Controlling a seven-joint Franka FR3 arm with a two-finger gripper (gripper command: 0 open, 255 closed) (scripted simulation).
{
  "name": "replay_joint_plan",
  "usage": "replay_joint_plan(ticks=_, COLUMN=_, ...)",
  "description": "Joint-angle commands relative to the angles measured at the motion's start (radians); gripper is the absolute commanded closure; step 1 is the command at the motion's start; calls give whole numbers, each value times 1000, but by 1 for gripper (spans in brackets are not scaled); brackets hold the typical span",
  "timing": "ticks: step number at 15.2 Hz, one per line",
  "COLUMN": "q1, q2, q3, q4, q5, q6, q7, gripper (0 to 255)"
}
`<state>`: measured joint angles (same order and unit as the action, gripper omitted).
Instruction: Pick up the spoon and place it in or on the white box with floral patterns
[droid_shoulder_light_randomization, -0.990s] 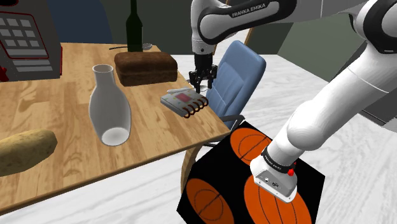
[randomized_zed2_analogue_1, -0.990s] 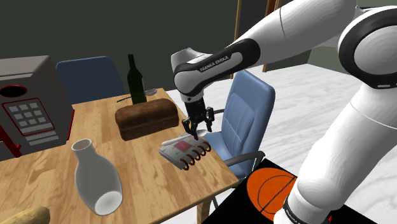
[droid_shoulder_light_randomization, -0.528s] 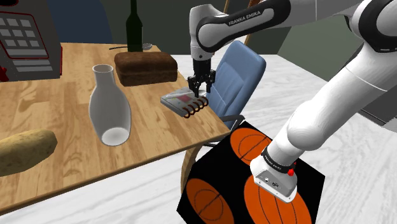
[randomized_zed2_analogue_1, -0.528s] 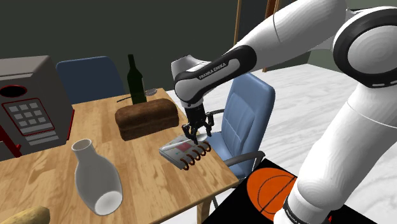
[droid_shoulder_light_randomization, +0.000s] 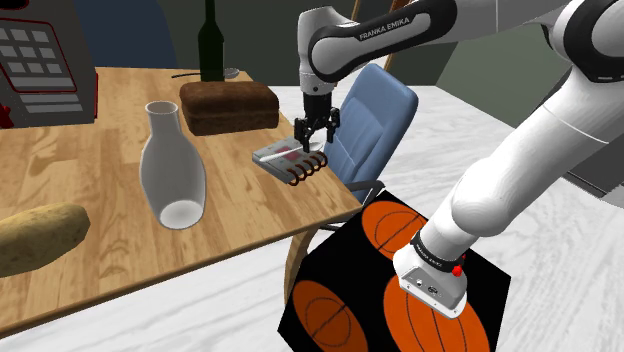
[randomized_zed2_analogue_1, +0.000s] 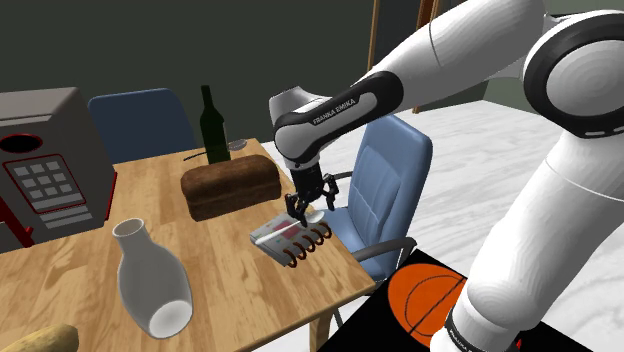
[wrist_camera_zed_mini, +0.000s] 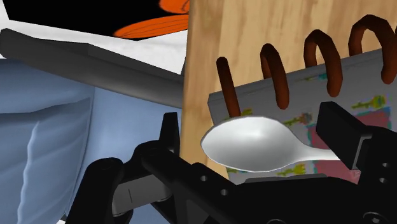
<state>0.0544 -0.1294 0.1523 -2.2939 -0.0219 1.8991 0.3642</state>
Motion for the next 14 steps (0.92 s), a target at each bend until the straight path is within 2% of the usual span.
replay_joint_plan(ticks=1, q1=0, q2=0, q3=0, q4=0, q5=0, q6=0, q7=0, gripper=0)
replay_joint_plan(ticks=2, q1=0, q2=0, q3=0, q4=0, q5=0, q6=0, q7=0, gripper=0)
replay_joint_plan(ticks=6, q1=1, q2=-8, q3=1, q4=120, q5=3, q6=-128, q7=-2, gripper=0)
replay_joint_plan(ticks=14, q1=1, q2=-8, q3=1, q4=120, q5=3, q6=-128, q7=-2, gripper=0)
